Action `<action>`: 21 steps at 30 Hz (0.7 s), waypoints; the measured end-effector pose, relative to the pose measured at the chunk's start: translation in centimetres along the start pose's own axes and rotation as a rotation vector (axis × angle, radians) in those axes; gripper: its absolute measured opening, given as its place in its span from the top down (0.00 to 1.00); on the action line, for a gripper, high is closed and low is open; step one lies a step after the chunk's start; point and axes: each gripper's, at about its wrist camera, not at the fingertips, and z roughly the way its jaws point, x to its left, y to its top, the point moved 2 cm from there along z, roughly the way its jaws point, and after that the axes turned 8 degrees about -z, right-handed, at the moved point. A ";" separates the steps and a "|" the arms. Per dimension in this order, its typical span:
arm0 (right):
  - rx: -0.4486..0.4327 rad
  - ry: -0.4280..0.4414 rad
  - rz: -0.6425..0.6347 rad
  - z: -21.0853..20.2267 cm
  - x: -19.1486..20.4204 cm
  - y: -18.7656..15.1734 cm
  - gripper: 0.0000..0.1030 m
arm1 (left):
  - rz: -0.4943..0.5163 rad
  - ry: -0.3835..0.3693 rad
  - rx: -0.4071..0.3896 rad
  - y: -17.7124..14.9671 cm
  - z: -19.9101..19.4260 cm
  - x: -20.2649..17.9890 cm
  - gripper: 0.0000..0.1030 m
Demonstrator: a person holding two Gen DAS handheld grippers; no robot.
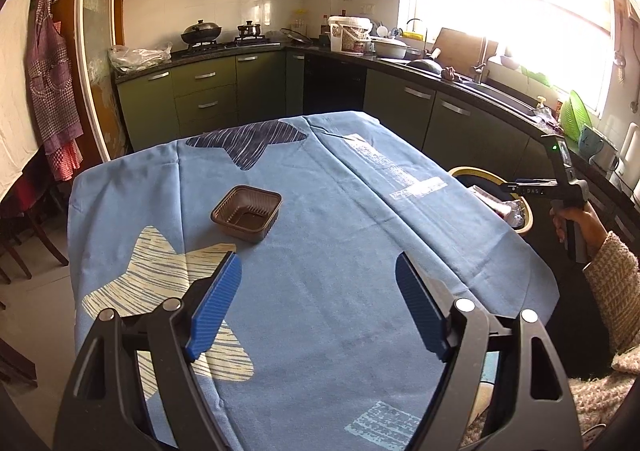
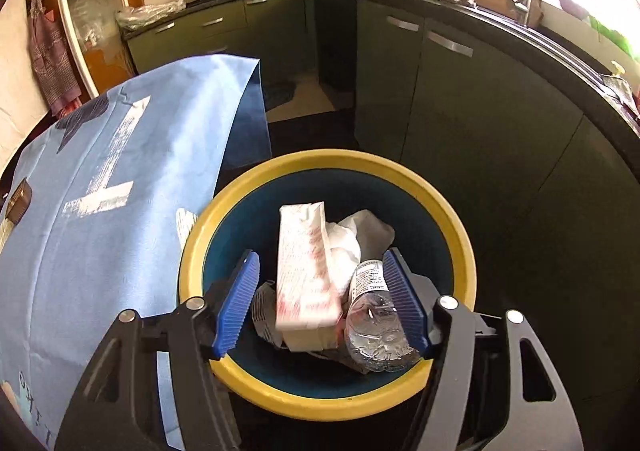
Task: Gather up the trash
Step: 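Carry the milk carton into the bin and open the right gripper, then grasp the brown plastic tray by its rim with the left gripper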
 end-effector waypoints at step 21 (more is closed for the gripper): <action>-0.159 0.080 0.003 -9.3 7.8 -2.6 0.28 | 0.067 -0.048 0.205 3.6 8.7 1.2 0.27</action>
